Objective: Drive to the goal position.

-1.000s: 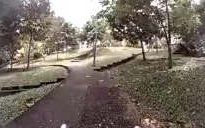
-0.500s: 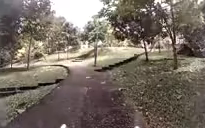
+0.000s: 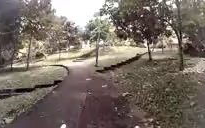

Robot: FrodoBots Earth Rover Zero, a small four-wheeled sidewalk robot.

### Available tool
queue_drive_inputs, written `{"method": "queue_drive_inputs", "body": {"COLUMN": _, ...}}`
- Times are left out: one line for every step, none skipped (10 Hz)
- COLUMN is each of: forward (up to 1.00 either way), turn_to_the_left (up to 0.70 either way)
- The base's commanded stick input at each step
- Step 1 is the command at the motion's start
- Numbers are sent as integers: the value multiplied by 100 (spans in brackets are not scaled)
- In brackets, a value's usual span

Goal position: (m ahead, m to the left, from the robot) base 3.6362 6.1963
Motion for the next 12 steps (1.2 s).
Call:
{"method": "queue_drive_inputs", "body": {"forward": 50, "turn_to_the_left": 10}}
{"method": "queue_drive_inputs", "body": {"forward": 50, "turn_to_the_left": 28}}
{"method": "queue_drive_inputs", "body": {"forward": 50, "turn_to_the_left": 46}}
{"method": "queue_drive_inputs", "body": {"forward": 50, "turn_to_the_left": 0}}
{"method": "queue_drive_inputs", "body": {"forward": 50, "turn_to_the_left": 36}}
{"method": "queue_drive_inputs", "body": {"forward": 50, "turn_to_the_left": 50}}
{"method": "queue_drive_inputs", "body": {"forward": 50, "turn_to_the_left": 36}}
{"method": "queue_drive_inputs", "body": {"forward": 50, "turn_to_the_left": 11}}
{"method": "queue_drive_inputs", "body": {"forward": 50, "turn_to_the_left": 20}}
{"method": "queue_drive_inputs", "body": {"forward": 50, "turn_to_the_left": 47}}
{"method": "queue_drive_inputs", "body": {"forward": 50, "turn_to_the_left": 1}}
{"method": "queue_drive_inputs", "body": {"forward": 50, "turn_to_the_left": 0}}
